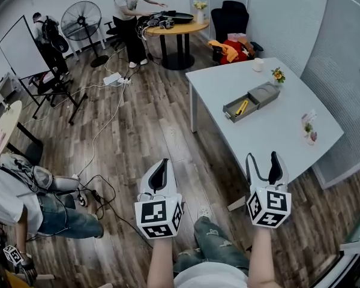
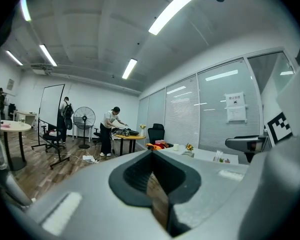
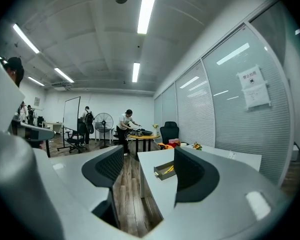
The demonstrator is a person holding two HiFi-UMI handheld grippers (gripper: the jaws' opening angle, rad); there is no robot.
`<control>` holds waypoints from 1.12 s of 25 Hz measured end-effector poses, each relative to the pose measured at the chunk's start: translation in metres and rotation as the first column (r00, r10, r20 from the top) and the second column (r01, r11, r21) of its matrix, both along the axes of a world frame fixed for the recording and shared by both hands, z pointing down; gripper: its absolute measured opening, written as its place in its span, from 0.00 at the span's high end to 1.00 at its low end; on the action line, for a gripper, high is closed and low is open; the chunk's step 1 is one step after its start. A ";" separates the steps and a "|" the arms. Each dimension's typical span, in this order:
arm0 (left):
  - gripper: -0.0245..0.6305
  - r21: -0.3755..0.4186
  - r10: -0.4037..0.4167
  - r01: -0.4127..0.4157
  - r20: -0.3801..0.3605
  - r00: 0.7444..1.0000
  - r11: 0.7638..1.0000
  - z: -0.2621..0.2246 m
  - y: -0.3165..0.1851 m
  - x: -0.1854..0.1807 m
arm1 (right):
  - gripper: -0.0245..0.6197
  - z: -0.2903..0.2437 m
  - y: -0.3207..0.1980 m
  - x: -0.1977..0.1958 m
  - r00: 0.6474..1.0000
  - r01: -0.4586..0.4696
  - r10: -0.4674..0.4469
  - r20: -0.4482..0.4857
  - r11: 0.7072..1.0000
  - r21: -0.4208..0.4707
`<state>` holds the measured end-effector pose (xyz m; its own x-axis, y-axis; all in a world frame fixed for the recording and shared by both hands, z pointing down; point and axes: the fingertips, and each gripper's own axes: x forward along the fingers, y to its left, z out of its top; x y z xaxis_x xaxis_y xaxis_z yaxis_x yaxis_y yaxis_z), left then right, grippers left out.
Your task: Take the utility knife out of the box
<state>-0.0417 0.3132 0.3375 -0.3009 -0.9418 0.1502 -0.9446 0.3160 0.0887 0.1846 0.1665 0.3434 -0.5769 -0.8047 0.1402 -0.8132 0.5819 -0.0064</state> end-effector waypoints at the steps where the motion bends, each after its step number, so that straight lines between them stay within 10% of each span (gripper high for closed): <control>1: 0.96 0.001 -0.003 0.003 0.004 1.000 1.000 -0.001 -0.010 -0.005 | 0.45 0.001 -0.011 -0.007 1.000 0.005 -0.005 0.001 1.000 -0.002; 28: 0.96 -0.037 0.019 -0.019 0.018 1.000 0.999 0.000 -0.245 -0.096 | 0.47 0.019 -0.245 -0.097 1.000 0.012 -0.012 -0.002 0.998 -0.062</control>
